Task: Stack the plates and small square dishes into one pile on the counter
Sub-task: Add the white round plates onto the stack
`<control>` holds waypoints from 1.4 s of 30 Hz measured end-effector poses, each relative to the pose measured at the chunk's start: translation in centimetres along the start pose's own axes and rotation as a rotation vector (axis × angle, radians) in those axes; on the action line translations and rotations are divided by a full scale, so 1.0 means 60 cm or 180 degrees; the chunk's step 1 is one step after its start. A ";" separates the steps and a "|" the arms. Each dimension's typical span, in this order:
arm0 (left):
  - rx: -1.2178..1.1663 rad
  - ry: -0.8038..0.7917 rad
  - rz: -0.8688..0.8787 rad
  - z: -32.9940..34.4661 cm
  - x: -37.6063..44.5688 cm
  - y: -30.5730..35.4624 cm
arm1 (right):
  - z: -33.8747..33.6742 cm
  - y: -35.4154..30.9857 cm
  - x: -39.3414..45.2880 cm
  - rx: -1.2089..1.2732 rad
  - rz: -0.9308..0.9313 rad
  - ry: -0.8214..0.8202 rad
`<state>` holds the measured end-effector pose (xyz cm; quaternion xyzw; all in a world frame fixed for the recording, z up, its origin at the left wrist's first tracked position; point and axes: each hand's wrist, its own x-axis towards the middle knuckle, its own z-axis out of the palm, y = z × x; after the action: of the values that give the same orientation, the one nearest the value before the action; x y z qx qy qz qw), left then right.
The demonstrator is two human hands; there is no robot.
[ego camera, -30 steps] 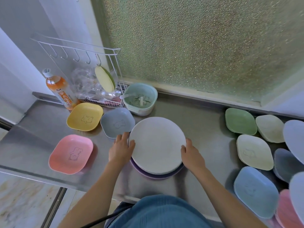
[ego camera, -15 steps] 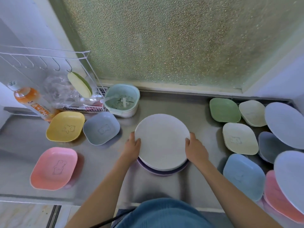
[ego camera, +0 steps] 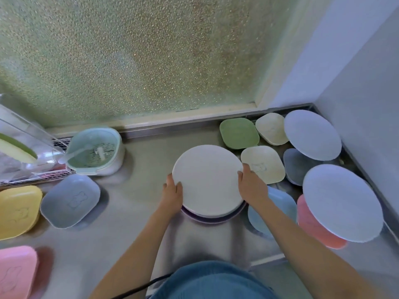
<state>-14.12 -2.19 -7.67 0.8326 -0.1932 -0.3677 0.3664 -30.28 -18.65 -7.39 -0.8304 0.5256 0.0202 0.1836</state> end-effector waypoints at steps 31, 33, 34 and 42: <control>-0.0184 0.0603 -0.0208 0.036 0.005 0.002 | -0.147 0.195 0.215 0.6344 0.3361 0.0867; -0.0188 0.0629 -0.0195 0.037 0.004 0.004 | -0.155 0.183 0.194 0.6391 0.3154 0.1191; -0.0173 0.0644 -0.0185 0.038 0.004 0.003 | -0.157 0.173 0.184 0.6357 0.2923 0.1210; 0.0295 0.0708 -0.0190 0.034 -0.002 0.012 | -0.110 0.056 0.098 0.5928 0.2329 0.0641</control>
<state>-15.74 -3.55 -8.02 0.8897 -0.1432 -0.2745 0.3356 -31.65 -27.14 -3.53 -0.1414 0.5680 -0.4140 0.6971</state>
